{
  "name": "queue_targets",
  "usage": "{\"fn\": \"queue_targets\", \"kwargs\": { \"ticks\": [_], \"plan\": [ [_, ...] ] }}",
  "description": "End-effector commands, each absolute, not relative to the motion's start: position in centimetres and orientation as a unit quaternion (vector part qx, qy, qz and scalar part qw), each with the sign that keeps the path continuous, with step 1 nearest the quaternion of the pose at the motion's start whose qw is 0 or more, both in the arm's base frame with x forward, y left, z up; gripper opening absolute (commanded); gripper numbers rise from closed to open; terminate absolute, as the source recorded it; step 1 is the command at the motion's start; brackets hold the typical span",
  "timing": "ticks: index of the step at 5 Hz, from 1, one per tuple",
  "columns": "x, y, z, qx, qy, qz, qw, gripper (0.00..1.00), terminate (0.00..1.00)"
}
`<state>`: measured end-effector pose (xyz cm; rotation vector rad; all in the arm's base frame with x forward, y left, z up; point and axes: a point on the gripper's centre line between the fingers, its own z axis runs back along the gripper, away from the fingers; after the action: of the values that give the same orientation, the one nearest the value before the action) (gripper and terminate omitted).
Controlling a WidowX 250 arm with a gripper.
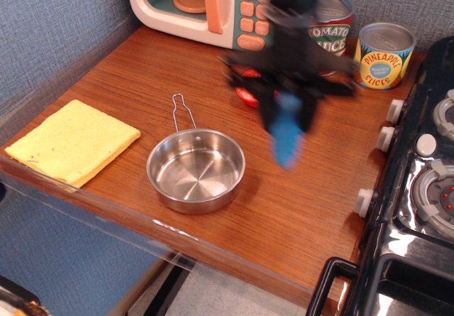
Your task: Move the fork to the right of the pot.
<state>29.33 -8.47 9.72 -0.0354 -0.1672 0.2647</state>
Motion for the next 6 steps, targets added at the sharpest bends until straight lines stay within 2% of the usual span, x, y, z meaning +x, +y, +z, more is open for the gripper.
{"fn": "queue_targets", "kwargs": {
  "ticks": [1, 2, 3, 6],
  "plan": [
    [30.3, -10.2, 7.4, -0.029, -0.103, 0.106, 0.989, 0.00, 0.00],
    [30.4, -8.1, 6.9, -0.013, -0.096, 0.078, 0.992, 0.00, 0.00],
    [30.1, -6.3, 5.6, -0.021, -0.072, 0.065, 0.995, 0.00, 0.00],
    [29.7, -7.2, 2.8, -0.049, -0.012, 0.050, 0.997, 0.00, 0.00]
  ]
}}
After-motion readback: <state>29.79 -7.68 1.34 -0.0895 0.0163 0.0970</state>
